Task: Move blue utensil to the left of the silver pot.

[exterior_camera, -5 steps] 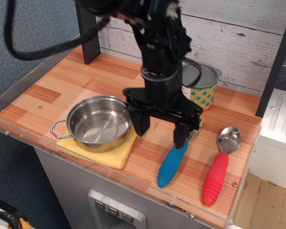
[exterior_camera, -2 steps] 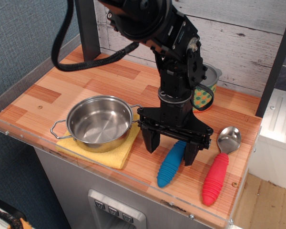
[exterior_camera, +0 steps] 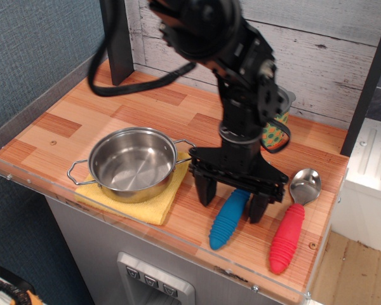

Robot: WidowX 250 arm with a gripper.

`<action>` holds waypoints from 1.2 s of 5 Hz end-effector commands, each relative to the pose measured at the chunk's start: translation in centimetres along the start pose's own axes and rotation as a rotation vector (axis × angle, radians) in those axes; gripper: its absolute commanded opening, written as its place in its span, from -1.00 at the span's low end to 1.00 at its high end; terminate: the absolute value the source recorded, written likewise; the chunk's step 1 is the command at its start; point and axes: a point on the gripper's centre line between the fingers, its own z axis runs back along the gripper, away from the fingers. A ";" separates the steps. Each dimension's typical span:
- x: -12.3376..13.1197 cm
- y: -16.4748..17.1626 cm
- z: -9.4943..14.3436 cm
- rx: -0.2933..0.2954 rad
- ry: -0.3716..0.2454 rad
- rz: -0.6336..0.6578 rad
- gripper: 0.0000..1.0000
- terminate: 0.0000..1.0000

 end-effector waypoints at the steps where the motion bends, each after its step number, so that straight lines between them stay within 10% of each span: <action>1: 0.3 0.2 0.8 0.017 -0.049 -0.003 -1.00 -1.00; 6: -0.1 3.9 7.1 -0.009 -0.148 0.046 -1.00 -1.00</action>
